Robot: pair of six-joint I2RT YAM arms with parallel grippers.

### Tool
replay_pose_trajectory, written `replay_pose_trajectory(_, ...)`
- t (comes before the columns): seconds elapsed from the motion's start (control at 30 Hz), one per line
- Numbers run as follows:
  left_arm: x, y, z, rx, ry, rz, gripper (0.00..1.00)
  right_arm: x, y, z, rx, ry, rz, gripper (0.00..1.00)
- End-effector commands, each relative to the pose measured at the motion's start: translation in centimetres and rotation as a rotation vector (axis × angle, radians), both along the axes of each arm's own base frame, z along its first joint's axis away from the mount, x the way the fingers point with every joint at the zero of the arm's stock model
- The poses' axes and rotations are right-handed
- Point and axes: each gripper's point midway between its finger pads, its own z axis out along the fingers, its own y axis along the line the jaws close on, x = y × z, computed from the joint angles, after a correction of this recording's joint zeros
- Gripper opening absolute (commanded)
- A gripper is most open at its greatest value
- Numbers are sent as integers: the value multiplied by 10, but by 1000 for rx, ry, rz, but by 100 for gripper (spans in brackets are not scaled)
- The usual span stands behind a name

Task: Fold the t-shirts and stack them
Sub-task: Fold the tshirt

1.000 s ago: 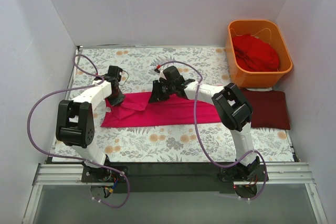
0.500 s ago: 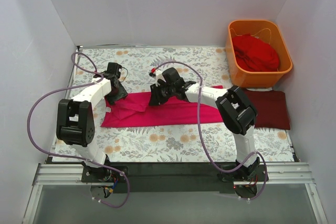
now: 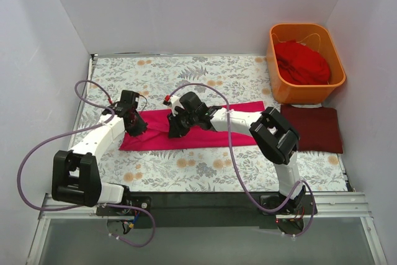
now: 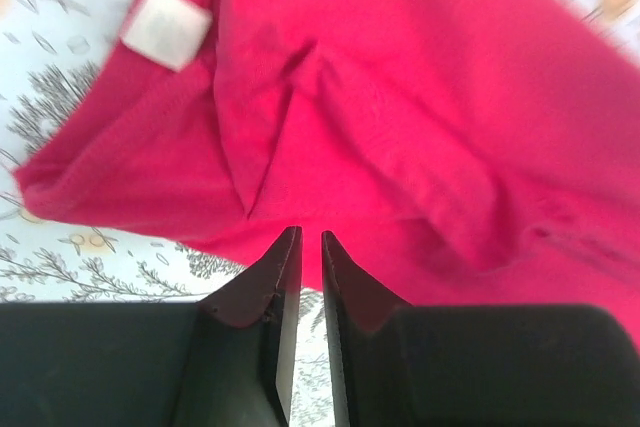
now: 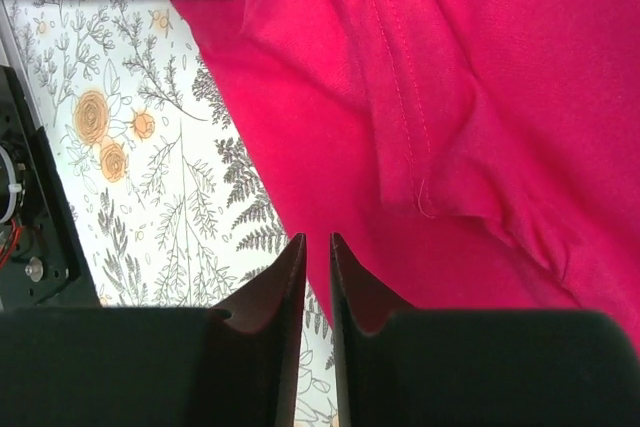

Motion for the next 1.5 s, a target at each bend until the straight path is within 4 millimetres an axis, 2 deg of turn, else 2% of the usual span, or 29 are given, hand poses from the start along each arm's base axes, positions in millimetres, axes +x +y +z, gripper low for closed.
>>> replay_pose_trajectory(0.0, -7, -18, -15, -51, 15, -47, 13, 8, 6, -11, 10, -7, -38, 20)
replay_pose_trajectory(0.2, -6, -26, -36, -37, 36, -69, 13, 12, 14, -19, 10, -5, -48, 18)
replay_pose_trajectory(0.4, -14, -16, -57, 19, 97, -45, 13, 22, 14, -30, -15, -28, -80, 18)
replay_pose_trajectory(0.5, -19, -12, -65, 38, 127, -38, 13, 26, 18, -27, -6, -34, -89, 18)
replay_pose_trajectory(0.67, -22, -5, -67, 75, 147, -32, 13, 38, 24, -15, 18, -56, -117, 18)
replay_pose_trajectory(0.93, -24, -4, -69, 81, 158, -37, 13, 61, 30, 9, 116, -9, -168, 19)
replay_pose_trajectory(1.03, -24, -4, -69, 80, 158, -39, 13, 74, 29, 10, 127, 15, -209, 20)
replay_pose_trajectory(1.17, -26, -4, -69, 79, 160, -40, 13, 95, 18, -4, 120, 54, -287, 20)
replay_pose_trajectory(1.47, -28, -6, -71, 69, 167, -44, 14, 125, 6, -6, 167, 135, -367, 22)
